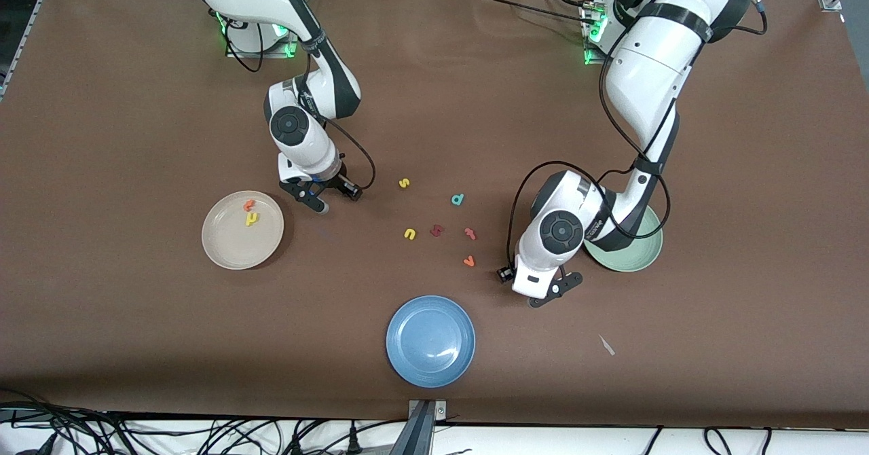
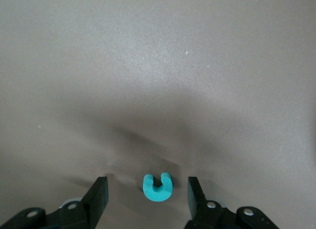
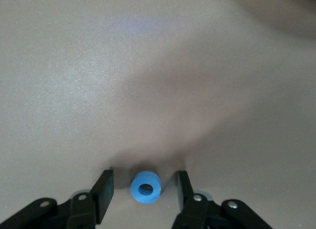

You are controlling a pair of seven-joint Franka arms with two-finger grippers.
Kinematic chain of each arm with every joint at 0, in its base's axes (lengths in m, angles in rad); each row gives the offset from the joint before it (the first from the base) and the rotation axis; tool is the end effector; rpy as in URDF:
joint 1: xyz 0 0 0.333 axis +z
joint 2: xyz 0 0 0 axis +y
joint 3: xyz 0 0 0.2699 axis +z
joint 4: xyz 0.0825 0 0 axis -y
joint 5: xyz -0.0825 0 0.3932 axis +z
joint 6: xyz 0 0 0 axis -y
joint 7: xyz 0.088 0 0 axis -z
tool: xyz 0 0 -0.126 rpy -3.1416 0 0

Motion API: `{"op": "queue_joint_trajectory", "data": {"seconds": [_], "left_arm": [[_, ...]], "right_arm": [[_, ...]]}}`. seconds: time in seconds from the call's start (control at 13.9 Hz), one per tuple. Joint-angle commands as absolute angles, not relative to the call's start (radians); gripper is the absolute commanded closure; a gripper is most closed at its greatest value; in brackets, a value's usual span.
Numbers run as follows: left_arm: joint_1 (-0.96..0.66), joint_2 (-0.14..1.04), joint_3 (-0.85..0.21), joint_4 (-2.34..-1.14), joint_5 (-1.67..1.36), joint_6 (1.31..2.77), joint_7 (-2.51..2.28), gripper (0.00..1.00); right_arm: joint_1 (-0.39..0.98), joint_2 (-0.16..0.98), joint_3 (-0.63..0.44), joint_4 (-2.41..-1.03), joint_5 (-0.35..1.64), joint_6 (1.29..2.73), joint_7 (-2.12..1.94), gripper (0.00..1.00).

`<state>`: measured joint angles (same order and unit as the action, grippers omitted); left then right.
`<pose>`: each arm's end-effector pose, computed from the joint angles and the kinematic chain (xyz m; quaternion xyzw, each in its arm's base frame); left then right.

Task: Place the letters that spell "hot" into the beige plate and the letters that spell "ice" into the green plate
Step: 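Grasp the blue ring with the right gripper while the left gripper grasps cyan c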

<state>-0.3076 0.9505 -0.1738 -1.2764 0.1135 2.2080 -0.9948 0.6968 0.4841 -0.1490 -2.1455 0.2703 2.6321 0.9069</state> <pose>0.6482 -0.3069 0.1273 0.9665 0.2554 -0.0189 0.0170 0.4769 0.2788 0.1084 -0.9581 0.2845 0.0158 0.0287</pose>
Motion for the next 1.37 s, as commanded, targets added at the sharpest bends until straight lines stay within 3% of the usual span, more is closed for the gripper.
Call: {"op": "queue_joint_trajectory", "data": {"seconds": [0.0, 0.14, 0.36, 0.5, 0.65, 0.87, 1.3], "left_arm": [[-0.322, 0.976, -0.163, -1.229, 0.132, 2.181, -0.993, 0.37], [-0.324, 0.979, -0.158, -1.229, 0.132, 2.181, -0.989, 0.5], [-0.325, 0.988, -0.158, -1.229, 0.132, 2.183, -0.989, 0.51], [-0.325, 0.986, -0.158, -1.229, 0.132, 2.183, -0.985, 0.67], [-0.331, 0.982, -0.158, -1.229, 0.13, 2.181, -0.983, 0.97], [-0.328, 0.968, -0.16, -1.23, 0.132, 2.169, -0.98, 1.0], [-0.289, 0.87, -0.16, -1.229, 0.138, 1.976, -0.824, 1.0]], "right_arm": [[0.704, 0.48, -0.144, -2.151, 0.288, 2.645, 0.919, 0.39], [0.706, 0.482, -0.144, -2.149, 0.288, 2.645, 0.92, 0.39], [0.709, 0.482, -0.144, -2.149, 0.288, 2.645, 0.919, 0.44], [0.709, 0.482, -0.144, -2.149, 0.288, 2.645, 0.92, 0.47], [0.709, 0.482, -0.143, -2.149, 0.288, 2.645, 0.919, 0.5], [0.709, 0.488, -0.144, -2.151, 0.288, 2.645, 0.919, 0.57], [0.707, 0.489, -0.144, -2.148, 0.288, 2.646, 0.919, 0.63]]}}
